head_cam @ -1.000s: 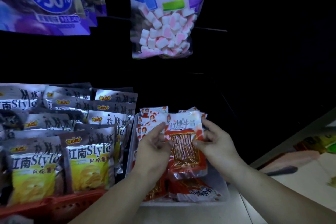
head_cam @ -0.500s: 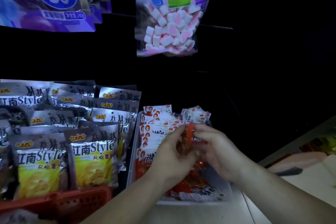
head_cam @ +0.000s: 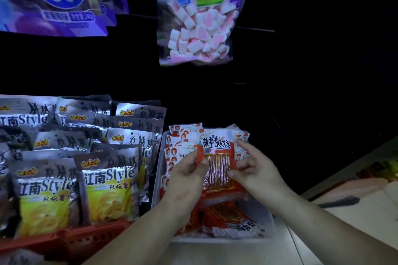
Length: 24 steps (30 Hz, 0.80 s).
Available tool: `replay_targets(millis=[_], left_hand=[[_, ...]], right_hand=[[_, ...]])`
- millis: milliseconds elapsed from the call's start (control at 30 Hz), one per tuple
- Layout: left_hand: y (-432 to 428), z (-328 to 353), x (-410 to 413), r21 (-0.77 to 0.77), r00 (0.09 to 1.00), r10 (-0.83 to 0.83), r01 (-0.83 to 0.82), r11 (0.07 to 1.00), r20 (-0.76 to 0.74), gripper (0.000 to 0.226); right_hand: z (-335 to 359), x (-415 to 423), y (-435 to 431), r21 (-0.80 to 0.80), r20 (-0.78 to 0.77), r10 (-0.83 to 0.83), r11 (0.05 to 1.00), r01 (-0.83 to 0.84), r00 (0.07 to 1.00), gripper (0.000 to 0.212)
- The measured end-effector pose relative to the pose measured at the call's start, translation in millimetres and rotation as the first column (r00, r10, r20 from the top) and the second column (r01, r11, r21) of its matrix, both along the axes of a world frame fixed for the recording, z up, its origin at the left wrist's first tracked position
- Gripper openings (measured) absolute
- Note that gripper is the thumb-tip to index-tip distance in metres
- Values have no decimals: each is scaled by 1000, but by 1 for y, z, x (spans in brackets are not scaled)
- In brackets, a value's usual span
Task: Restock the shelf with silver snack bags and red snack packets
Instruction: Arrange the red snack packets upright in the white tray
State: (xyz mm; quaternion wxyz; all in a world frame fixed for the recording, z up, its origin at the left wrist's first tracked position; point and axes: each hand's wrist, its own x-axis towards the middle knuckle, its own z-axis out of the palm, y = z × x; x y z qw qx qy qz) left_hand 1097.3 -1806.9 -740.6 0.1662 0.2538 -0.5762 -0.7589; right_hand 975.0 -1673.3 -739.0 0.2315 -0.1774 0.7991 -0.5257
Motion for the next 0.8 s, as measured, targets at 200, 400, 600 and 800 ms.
replay_targets(millis=[200,400,600,800], left_hand=[[13,-34,-3,-557,997,-60,78,827,50,39],[19,-59,-2,-561,955,-254,294,774,152,52],[-4,-70,-5,-463,963,-58,180,868,265,42],[5,-78,-10,-412,917,-227,355,839,328,40]], right_hand=[[25,4,-12,-196,261,-82,971,136,962,24],[-2,-2,-7,126,-27,-83,988,86,996,36],[-19,-19,11,342,-121,285,911,-229,951,29],[-23,-17,19,421,276,357,790,-446,892,13]])
